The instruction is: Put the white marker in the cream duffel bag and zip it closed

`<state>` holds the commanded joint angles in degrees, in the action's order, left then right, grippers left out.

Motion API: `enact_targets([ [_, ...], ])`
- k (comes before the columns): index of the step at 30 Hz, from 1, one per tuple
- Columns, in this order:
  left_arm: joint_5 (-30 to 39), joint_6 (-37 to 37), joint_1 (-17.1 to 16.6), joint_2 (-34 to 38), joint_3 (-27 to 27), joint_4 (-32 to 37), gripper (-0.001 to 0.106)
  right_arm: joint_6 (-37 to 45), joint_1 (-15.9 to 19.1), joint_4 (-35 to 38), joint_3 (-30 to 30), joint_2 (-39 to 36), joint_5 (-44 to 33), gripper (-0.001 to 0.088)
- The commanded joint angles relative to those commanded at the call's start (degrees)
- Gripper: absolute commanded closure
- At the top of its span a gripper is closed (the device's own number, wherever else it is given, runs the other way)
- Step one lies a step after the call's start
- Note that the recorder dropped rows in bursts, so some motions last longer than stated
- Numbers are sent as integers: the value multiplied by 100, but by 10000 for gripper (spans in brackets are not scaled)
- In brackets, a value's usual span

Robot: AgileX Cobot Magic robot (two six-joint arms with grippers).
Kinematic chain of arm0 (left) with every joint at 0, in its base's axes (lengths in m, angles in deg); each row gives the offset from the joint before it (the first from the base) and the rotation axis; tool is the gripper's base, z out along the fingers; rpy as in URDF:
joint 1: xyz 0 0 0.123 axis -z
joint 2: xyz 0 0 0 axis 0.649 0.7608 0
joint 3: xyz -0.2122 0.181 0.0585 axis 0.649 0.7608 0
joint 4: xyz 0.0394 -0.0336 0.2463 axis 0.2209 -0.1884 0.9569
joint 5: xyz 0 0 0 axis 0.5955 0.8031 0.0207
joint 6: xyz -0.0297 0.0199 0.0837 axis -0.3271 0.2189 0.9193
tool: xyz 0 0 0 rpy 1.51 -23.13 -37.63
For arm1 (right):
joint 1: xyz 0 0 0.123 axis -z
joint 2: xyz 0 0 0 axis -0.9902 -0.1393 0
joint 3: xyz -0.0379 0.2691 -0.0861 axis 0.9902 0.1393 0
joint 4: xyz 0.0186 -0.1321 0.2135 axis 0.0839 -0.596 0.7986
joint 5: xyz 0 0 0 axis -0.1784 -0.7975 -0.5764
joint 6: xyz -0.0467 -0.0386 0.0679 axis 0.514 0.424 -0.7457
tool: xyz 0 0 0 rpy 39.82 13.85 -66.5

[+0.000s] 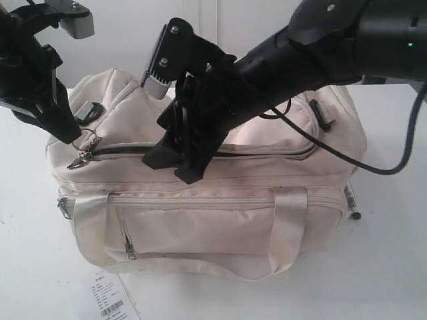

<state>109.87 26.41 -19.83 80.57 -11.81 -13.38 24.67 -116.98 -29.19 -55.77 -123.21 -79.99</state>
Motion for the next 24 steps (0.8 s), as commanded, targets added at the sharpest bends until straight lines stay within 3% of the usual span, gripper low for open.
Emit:
enact_targets([
  [9, 8, 0, 0, 0, 0, -2, 1053, 37, -279, -67, -649, -656, 6, 263],
  [12, 8, 0, 0, 0, 0, -2, 1053, 37, -296, -67, -735, -773, 55, 307],
  [18, 8, 0, 0, 0, 0, 12, 1053, 37, -296, -212, -745, -840, 55, 505],
  [23, 8, 0, 0, 0, 0, 12, 1053, 199, -296, -282, -745, -855, 31, 834],
  [24, 8, 0, 0, 0, 0, 12, 1053, 241, -296, -282, -745, -855, 18, 867],
])
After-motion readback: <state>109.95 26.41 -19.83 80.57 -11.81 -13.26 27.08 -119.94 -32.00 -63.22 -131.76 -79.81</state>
